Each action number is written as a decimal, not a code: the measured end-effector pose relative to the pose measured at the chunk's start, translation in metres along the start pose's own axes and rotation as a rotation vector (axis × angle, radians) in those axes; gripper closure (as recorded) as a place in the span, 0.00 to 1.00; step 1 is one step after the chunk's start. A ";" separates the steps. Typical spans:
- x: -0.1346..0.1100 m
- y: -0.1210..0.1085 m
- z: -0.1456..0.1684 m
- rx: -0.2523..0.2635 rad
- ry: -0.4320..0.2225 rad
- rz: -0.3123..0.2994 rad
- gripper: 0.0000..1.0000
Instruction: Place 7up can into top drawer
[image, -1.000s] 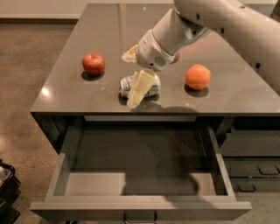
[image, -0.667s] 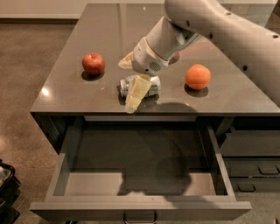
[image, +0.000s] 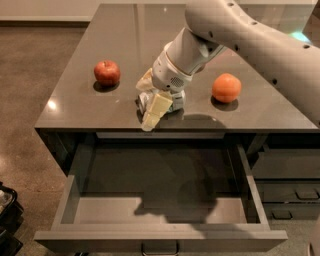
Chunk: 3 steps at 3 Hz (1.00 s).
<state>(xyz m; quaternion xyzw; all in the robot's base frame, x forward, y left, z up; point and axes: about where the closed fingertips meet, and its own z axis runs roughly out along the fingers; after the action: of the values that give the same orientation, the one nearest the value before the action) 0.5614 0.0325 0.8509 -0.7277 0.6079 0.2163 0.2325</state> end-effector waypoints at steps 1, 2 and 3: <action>0.000 0.000 0.000 0.000 0.000 0.000 0.42; 0.000 0.000 0.000 0.000 0.000 0.000 0.65; 0.000 0.000 0.000 0.000 0.000 0.000 0.88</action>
Offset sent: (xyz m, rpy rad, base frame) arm 0.0000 0.0000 0.0000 0.0000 0.0000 0.0000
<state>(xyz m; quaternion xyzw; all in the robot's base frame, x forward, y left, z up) 0.5613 0.0326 0.8508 -0.7278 0.6079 0.2164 0.2324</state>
